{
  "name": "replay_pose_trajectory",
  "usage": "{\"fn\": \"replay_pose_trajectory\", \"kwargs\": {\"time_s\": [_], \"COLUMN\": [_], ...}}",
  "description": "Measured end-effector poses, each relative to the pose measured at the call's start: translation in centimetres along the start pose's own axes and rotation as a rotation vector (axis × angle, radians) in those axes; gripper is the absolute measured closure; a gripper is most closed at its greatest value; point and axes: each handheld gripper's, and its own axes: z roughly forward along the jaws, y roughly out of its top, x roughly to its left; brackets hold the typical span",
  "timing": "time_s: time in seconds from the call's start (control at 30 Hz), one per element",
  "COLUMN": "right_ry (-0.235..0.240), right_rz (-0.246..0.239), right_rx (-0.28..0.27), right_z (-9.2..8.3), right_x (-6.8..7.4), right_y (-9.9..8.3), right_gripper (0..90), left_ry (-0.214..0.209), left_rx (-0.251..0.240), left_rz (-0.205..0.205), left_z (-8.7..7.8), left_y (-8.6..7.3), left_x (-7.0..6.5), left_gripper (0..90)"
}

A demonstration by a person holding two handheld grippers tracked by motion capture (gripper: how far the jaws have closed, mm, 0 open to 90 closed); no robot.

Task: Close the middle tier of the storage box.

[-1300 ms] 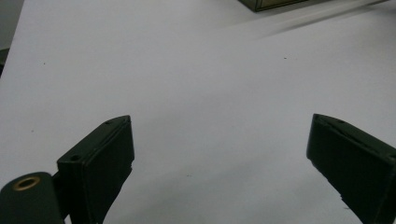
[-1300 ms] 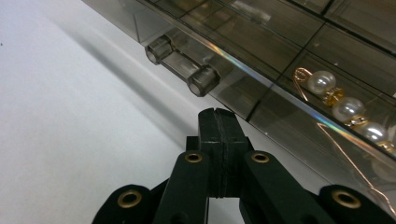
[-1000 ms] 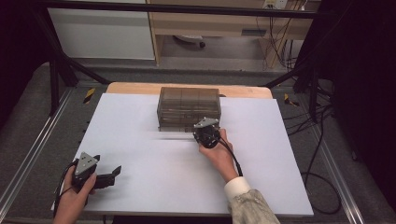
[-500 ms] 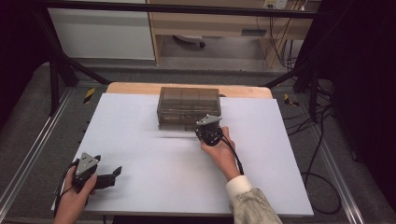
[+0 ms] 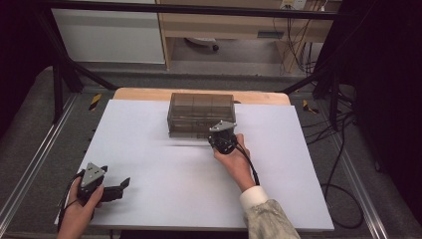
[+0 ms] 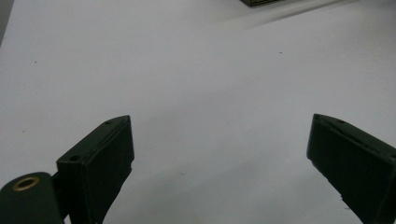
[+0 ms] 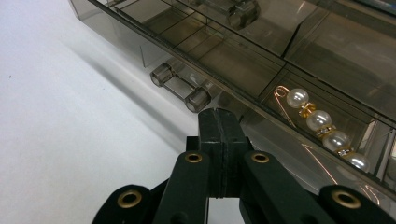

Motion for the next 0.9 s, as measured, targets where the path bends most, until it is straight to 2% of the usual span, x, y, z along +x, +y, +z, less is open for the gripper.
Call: {"fn": "replay_pose_trajectory", "kwargs": {"time_s": [0.9], "right_ry": [-0.003], "right_rz": [-0.009], "right_rx": [-0.003], "right_z": [-0.29], "right_x": [-0.28], "right_y": [0.76], "right_gripper": [90.0], "left_ry": [-0.001], "left_rx": [-0.003], "left_rz": [-0.005], "left_z": [-0.05], "left_y": [-0.01], "left_x": [0.03], "left_gripper": [7.2]}}
